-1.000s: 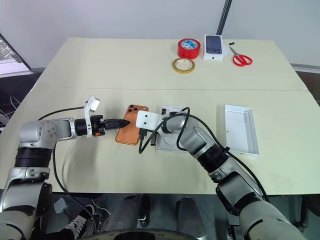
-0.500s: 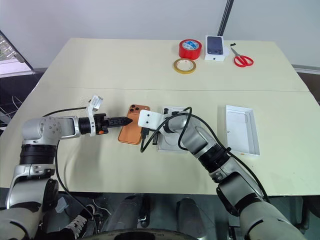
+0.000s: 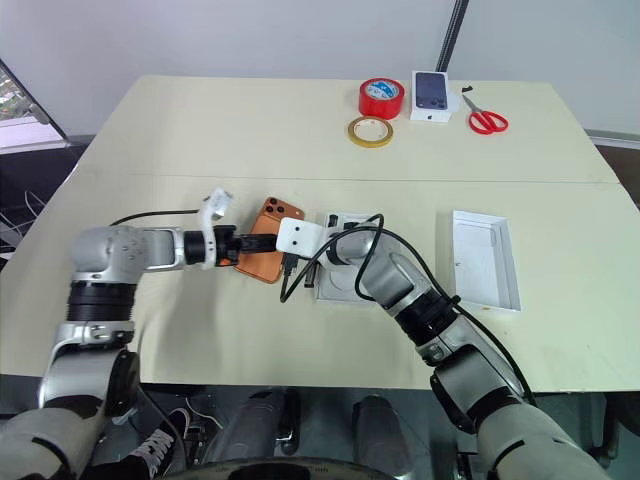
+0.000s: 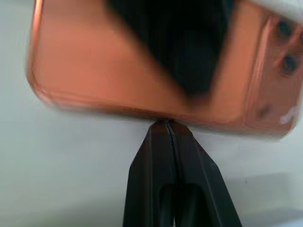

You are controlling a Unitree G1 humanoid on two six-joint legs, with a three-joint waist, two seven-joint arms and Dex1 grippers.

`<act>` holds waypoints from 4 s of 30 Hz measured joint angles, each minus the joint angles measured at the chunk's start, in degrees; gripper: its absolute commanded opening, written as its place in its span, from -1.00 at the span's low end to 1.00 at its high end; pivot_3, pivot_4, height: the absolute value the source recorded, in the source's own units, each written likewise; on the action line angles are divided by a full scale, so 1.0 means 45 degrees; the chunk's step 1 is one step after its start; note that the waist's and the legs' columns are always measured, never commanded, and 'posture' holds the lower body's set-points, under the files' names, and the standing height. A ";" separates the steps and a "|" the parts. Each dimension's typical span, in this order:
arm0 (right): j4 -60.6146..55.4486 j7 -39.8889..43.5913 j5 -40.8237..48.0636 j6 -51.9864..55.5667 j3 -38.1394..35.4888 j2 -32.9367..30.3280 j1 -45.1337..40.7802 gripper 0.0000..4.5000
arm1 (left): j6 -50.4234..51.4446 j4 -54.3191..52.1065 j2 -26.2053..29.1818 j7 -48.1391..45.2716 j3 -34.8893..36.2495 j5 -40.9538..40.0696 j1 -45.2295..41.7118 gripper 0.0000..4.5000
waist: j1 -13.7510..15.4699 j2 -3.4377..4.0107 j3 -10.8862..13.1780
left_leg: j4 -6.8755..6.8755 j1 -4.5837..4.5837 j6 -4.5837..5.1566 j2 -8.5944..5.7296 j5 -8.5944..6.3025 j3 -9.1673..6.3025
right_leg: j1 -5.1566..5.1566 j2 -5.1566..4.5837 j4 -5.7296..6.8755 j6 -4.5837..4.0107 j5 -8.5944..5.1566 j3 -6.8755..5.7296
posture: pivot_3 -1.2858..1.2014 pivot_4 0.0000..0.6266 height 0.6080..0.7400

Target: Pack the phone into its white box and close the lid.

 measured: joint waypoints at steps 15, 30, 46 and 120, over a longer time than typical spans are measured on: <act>0.0016 -0.0008 -0.0063 -0.0190 0.0018 -0.0007 0.0006 -0.98 | 0.0276 0.0858 0.0242 -0.0611 0.1107 -0.1008 0.0531 0.95 | -0.0069 -0.0005 0.0011 | -0.0031 -0.0008 -0.0022 0.0007 0.0016 0.0002 | -0.0024 0.0013 0.0007 0.0001 0.0000 -0.0003 | 0.03 -0.52 0.82; 0.0011 -0.0002 -0.0058 -0.0202 0.0027 0.0008 0.0014 -1.00 | 0.0181 0.1067 0.0125 -0.0255 0.1588 -0.1404 0.1250 -0.08 | -0.0079 -0.0007 0.0012 | -0.0049 -0.0006 -0.0026 0.0010 0.0016 0.0002 | -0.0032 0.0011 0.0005 0.0001 0.0000 0.0001 | 0.03 -0.52 0.82; -0.0057 -0.0022 -0.0073 -0.0236 0.0018 -0.0026 0.0090 -1.00 | 0.0673 0.1357 -0.0435 0.1056 0.2828 -0.1941 0.1339 -0.46 | -0.0074 -0.0006 0.0012 | -0.0067 0.0002 -0.0038 0.0009 0.0024 0.0004 | -0.0032 0.0012 0.0004 0.0001 0.0000 0.0001 | 0.03 -0.52 0.82; -0.5166 0.2683 0.4326 -0.3015 -0.3212 -0.4588 0.5722 -0.97 | -0.0088 -0.0112 -0.1557 0.1477 0.3513 -0.3771 0.1187 -1.00 | 0.0039 -0.0070 0.0067 | -0.0106 -0.0002 -0.0056 0.0023 0.0045 0.0005 | -0.0020 0.0018 -0.0055 -0.0006 0.0006 -0.0006 | 0.03 -0.52 0.82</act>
